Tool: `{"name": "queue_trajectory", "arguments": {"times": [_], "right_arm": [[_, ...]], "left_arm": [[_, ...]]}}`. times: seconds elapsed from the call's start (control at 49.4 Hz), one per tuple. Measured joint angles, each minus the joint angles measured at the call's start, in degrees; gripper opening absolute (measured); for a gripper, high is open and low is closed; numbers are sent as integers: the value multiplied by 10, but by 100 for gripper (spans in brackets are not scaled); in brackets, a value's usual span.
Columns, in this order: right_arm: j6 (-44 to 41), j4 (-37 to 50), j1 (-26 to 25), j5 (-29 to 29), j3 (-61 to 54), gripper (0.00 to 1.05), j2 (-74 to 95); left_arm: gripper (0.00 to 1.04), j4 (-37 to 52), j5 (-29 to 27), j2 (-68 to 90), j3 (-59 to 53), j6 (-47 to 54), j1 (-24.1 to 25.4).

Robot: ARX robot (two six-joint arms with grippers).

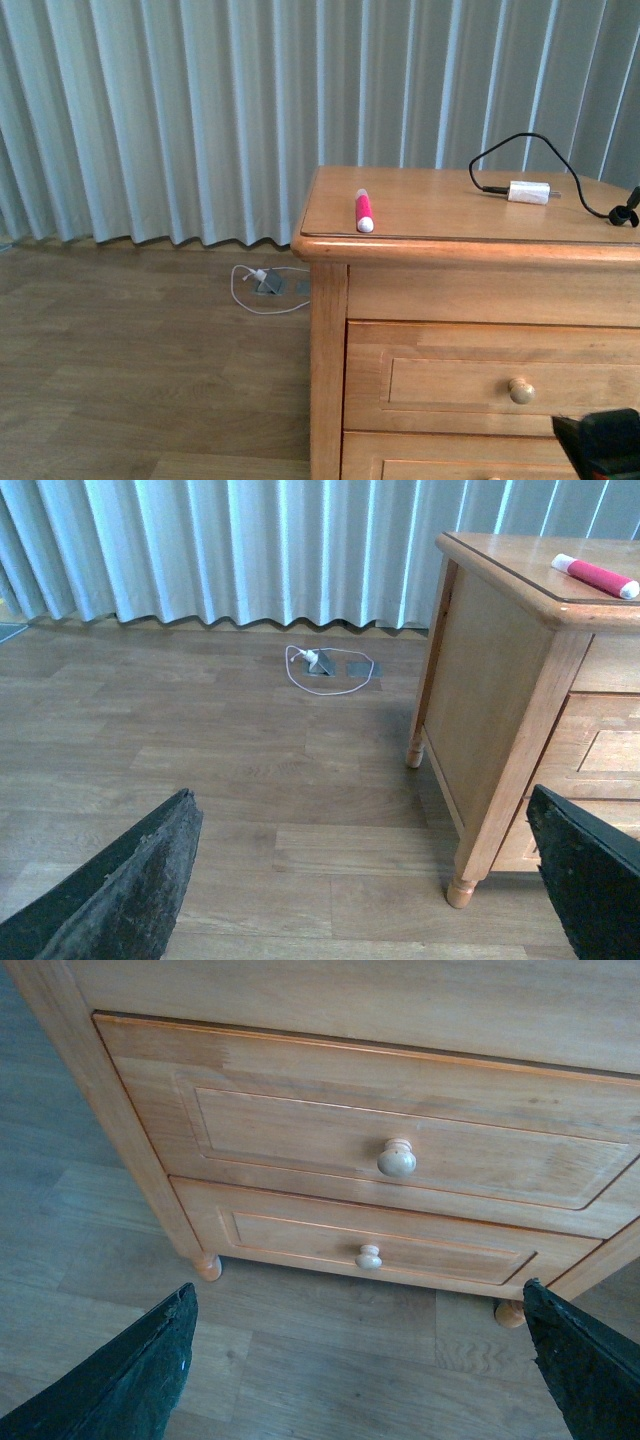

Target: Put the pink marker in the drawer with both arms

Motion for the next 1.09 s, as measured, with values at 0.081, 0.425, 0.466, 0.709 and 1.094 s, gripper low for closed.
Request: {"name": "queue_trajectory", "arguments": {"times": [0.081, 0.425, 0.466, 0.709, 1.094], "right_arm": [[5, 18, 7, 16, 30, 96, 57], [46, 51, 25, 69, 178, 96, 275], [50, 53, 24, 73, 193, 96, 293], [61, 62, 10, 86, 256, 96, 362], [60, 75, -15, 86, 309, 96, 417]], "left_arm": [[99, 0, 0, 0, 0, 0, 0], [99, 0, 0, 0, 0, 0, 0], [99, 0, 0, 0, 0, 0, 0], [99, 0, 0, 0, 0, 0, 0], [99, 0, 0, 0, 0, 0, 0]]}}
